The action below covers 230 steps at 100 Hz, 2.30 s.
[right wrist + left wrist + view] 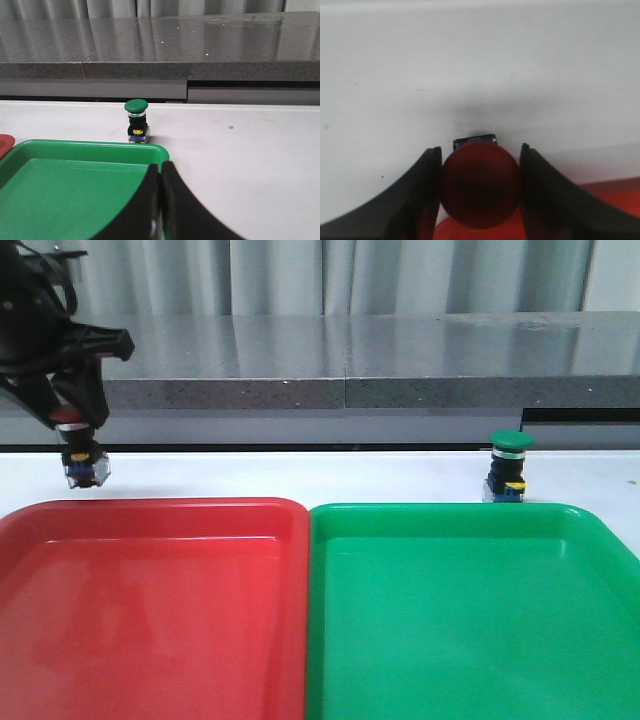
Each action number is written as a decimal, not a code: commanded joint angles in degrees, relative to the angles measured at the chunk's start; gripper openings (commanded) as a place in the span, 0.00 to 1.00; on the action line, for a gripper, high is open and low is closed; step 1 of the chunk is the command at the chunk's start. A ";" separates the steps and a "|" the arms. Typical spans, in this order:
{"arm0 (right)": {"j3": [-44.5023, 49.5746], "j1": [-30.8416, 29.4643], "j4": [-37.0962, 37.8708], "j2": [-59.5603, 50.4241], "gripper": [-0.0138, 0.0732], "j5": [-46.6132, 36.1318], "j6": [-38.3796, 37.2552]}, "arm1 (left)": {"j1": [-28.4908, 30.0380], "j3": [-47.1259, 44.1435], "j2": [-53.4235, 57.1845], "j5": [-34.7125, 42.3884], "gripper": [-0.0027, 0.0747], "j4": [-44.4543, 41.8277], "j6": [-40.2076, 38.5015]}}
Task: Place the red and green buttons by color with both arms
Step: 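Close the left gripper on the red button and lift it, then carry the red button forward and lower it into the red tray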
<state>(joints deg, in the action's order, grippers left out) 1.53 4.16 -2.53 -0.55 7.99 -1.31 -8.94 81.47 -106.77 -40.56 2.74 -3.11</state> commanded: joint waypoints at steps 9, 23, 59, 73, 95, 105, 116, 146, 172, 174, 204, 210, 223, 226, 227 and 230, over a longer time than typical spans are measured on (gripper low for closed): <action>-0.80 -0.21 0.49 -1.06 0.08 -4.95 0.17 | -0.70 1.94 7.55 -0.91 0.14 1.16 -2.50; -0.80 -0.21 0.49 -1.06 0.08 -4.95 0.17 | -1.83 1.56 10.00 -3.21 0.14 1.16 -3.94; -0.80 -0.21 0.49 -1.06 0.08 -4.95 0.17 | -5.68 -9.48 17.05 0.26 0.14 0.72 -8.45; -0.80 -0.21 0.49 -1.06 0.08 -4.95 0.17 | -8.34 -13.73 18.75 1.92 0.14 0.84 -9.75; -0.80 -0.21 0.49 -1.06 0.08 -4.95 0.17 | -12.47 -16.65 18.89 4.85 0.14 0.83 -12.12; -0.80 -0.21 0.49 -1.06 0.08 -4.95 0.17 | -13.00 -17.14 18.78 6.72 0.14 0.83 -12.98; -0.80 -0.21 0.49 -1.06 0.08 -4.95 0.17 | -13.35 -17.89 18.65 7.78 0.14 0.83 -13.09; -0.80 -0.21 0.49 -1.06 0.08 -4.95 0.17 | -13.45 -22.44 18.65 9.88 0.14 1.63 -13.09; -0.80 -0.21 0.49 -1.06 0.08 -4.95 0.17 | -13.45 -24.74 18.65 12.10 0.14 1.63 -13.09; -0.80 -0.21 0.49 -1.06 0.08 -4.95 0.17 | -13.45 -24.90 18.65 12.47 0.14 1.63 -13.09; -0.80 -0.21 0.49 -1.06 0.08 -4.95 0.17 | -13.57 -25.54 15.55 13.66 0.14 1.95 -13.09; -0.80 -0.21 0.49 -1.06 0.08 -4.95 0.17 | -14.00 -25.54 14.81 13.66 0.14 1.95 -13.09; -0.80 -0.21 0.49 -1.06 0.08 -4.95 0.17 | -15.72 -25.54 14.30 14.07 0.14 1.95 -13.09; -0.80 -0.21 0.49 -1.06 0.08 -4.95 0.17 | -15.97 -25.54 14.30 14.07 0.14 1.95 -13.09; -0.80 -0.21 0.49 -1.06 0.08 -4.95 0.17 | -16.13 -25.54 14.30 14.16 0.14 1.95 -13.09; -0.80 -0.21 0.49 -1.06 0.08 -4.95 0.17 | -16.43 -25.54 14.30 14.16 0.14 1.95 -13.09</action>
<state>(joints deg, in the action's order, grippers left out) 1.53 4.16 -2.53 -0.55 7.99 -1.31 -23.95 54.70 -93.69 -27.81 3.63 -15.58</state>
